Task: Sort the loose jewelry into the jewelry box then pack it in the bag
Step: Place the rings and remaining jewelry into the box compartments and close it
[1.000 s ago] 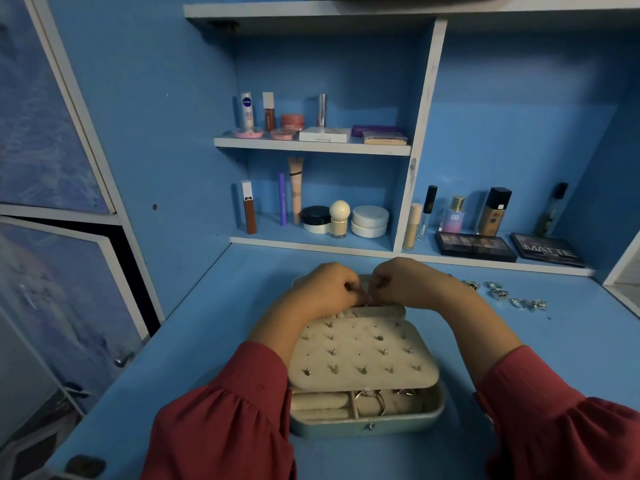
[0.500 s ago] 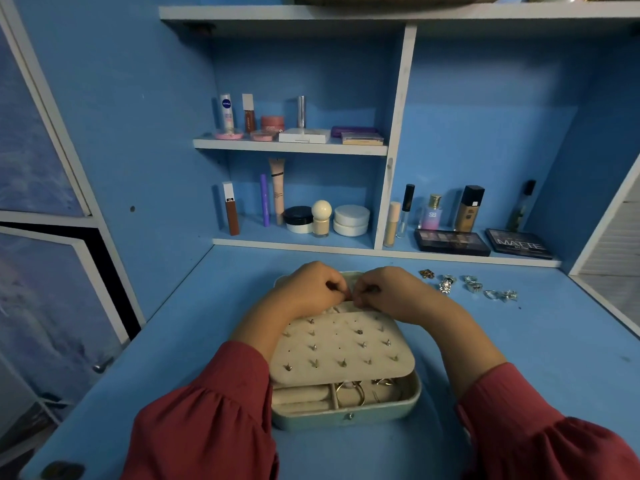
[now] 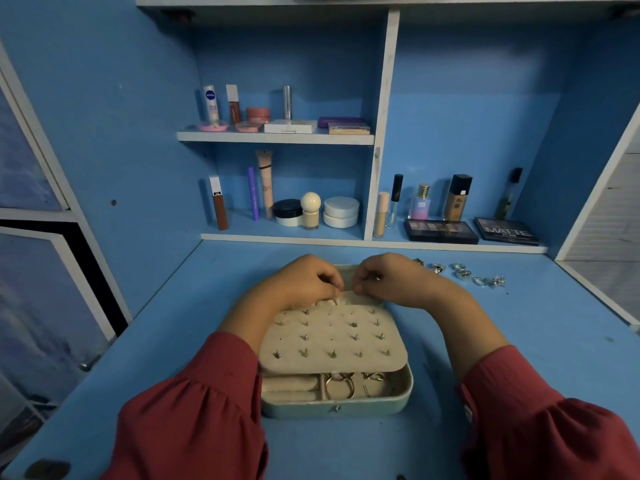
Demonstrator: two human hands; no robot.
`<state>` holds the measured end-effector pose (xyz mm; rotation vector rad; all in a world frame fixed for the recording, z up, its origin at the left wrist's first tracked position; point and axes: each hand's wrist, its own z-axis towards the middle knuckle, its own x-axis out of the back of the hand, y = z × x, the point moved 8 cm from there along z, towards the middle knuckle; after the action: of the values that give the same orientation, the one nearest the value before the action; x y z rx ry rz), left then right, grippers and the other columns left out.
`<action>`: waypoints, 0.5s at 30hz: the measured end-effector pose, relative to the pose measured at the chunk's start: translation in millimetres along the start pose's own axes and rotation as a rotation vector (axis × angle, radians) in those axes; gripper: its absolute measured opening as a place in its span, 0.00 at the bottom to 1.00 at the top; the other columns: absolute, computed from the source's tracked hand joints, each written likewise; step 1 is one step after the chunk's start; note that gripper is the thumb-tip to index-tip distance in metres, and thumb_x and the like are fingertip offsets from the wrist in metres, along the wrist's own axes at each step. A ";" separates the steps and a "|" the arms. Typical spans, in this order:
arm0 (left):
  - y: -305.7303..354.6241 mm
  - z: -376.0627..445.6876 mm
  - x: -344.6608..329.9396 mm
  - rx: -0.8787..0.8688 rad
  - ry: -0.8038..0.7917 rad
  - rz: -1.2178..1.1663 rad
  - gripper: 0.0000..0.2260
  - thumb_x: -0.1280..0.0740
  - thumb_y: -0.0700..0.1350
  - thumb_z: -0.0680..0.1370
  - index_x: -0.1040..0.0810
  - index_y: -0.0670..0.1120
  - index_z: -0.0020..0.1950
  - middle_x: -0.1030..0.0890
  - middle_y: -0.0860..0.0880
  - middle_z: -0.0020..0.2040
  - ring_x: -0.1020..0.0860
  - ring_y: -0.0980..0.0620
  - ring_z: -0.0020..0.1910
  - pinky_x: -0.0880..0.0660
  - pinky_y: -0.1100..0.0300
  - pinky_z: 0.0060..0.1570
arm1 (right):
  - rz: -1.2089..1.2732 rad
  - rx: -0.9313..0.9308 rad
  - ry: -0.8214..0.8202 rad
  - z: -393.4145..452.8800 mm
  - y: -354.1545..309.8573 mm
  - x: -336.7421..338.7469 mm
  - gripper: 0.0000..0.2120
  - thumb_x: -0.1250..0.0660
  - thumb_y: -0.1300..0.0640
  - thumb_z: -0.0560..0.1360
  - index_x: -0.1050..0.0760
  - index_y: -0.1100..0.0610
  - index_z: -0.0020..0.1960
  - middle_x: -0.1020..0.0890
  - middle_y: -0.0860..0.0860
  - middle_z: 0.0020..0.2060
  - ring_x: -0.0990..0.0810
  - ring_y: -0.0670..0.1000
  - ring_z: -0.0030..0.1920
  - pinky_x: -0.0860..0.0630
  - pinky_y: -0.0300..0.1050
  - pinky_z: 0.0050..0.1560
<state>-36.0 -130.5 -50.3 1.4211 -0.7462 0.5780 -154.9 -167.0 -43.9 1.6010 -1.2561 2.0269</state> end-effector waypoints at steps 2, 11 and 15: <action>-4.0 0.7 10.2 0.011 0.099 -0.028 0.10 0.34 0.36 0.75 0.19 0.50 0.42 0.19 0.54 0.42 0.22 0.54 0.41 0.24 0.59 0.47 | 0.029 -0.013 -0.013 -1.4 2.0 -0.8 0.03 0.29 0.49 0.73 0.23 0.43 0.41 0.21 0.42 0.40 0.22 0.45 0.44 0.30 0.35 0.40; 2.7 -2.2 0.1 -0.011 -0.009 -0.032 0.04 0.27 0.40 0.72 0.16 0.44 0.47 0.17 0.47 0.44 0.21 0.53 0.43 0.24 0.57 0.50 | -0.074 -0.003 -0.068 1.8 -6.1 -11.2 0.04 0.34 0.52 0.76 0.26 0.46 0.43 0.23 0.46 0.42 0.25 0.48 0.44 0.30 0.40 0.41; 3.0 -0.3 -4.8 -0.023 -0.029 0.014 0.02 0.27 0.44 0.73 0.17 0.47 0.44 0.19 0.51 0.39 0.23 0.56 0.39 0.24 0.54 0.49 | -0.047 0.018 -0.032 2.0 -9.4 -9.8 0.04 0.41 0.56 0.80 0.28 0.50 0.48 0.26 0.46 0.41 0.28 0.48 0.44 0.35 0.37 0.37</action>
<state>-41.3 -129.5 -51.9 1.4063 -0.7841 0.5588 -143.9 -160.1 -48.3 1.6620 -1.2028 1.9977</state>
